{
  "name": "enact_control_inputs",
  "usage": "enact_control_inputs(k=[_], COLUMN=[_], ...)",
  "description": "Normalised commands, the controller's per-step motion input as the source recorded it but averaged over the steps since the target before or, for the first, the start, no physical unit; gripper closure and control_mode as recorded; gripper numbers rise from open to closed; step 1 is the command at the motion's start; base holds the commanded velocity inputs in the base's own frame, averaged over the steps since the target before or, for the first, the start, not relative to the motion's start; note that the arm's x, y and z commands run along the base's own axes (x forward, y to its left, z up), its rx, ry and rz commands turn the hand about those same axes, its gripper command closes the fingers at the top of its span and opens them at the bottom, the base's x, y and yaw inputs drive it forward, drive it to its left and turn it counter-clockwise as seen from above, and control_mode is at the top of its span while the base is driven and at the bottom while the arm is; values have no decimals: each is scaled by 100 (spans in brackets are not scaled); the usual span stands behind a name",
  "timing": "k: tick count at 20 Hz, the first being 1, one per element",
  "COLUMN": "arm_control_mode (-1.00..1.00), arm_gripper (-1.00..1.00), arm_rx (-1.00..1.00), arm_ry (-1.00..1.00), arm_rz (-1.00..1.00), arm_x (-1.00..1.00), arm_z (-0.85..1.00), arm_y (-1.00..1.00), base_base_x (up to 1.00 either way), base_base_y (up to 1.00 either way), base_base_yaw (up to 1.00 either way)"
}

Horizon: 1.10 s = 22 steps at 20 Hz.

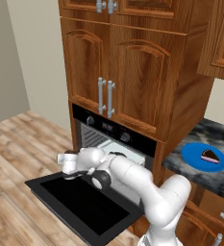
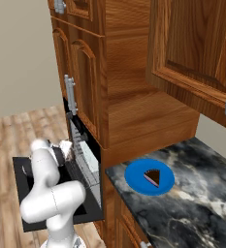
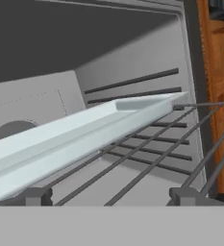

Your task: Take the baked cake out of the oven and place it on the plate for cooling. Then close the oven door.

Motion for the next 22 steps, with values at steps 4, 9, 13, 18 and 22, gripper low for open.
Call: enact_control_inputs(k=[4, 9, 13, 18, 22], arm_control_mode=[-100, -100, -100, -100, -100], arm_gripper=[-100, -100, -100, -100, -100], arm_rx=[2, 5, 10, 16, 16], arm_ry=[5, 3, 8, 9, 12], arm_rz=[3, 3, 11, 16, 19], arm_x=[28, -8, -76, -100, -100], arm_z=[0, 36, 89, 100, 100], arm_y=[-91, -20, 23, 28, 27], base_base_x=[0, 0, 0, 0, 0], base_base_y=[0, 0, 0, 0, 0], base_base_yaw=[0, 0, 0, 0, 0])
